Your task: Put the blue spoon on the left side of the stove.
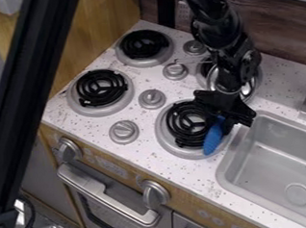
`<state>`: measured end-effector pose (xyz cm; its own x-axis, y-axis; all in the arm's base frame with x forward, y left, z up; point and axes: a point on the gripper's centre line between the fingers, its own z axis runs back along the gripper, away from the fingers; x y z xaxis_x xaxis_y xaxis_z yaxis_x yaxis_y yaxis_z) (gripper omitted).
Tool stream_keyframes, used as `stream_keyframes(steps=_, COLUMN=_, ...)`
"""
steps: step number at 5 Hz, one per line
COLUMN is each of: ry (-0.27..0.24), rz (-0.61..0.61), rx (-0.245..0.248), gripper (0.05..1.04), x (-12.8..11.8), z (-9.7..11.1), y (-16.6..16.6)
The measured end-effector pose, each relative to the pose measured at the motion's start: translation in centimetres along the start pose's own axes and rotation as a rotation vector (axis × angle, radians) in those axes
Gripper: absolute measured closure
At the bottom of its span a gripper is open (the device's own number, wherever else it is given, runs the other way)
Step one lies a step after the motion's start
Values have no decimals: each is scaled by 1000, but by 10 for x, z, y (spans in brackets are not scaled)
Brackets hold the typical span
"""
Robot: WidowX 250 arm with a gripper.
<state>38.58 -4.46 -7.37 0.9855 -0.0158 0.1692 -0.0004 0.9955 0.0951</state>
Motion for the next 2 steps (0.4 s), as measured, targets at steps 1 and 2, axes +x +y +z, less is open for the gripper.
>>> stream_keyframes(steps=1, ry=-13, rz=-3, rx=15, gripper=739, x=8, z=14, y=12)
stream_keyframes(steps=2, ry=-99, rz=43, rx=53, gripper=741, x=33, z=47, y=41)
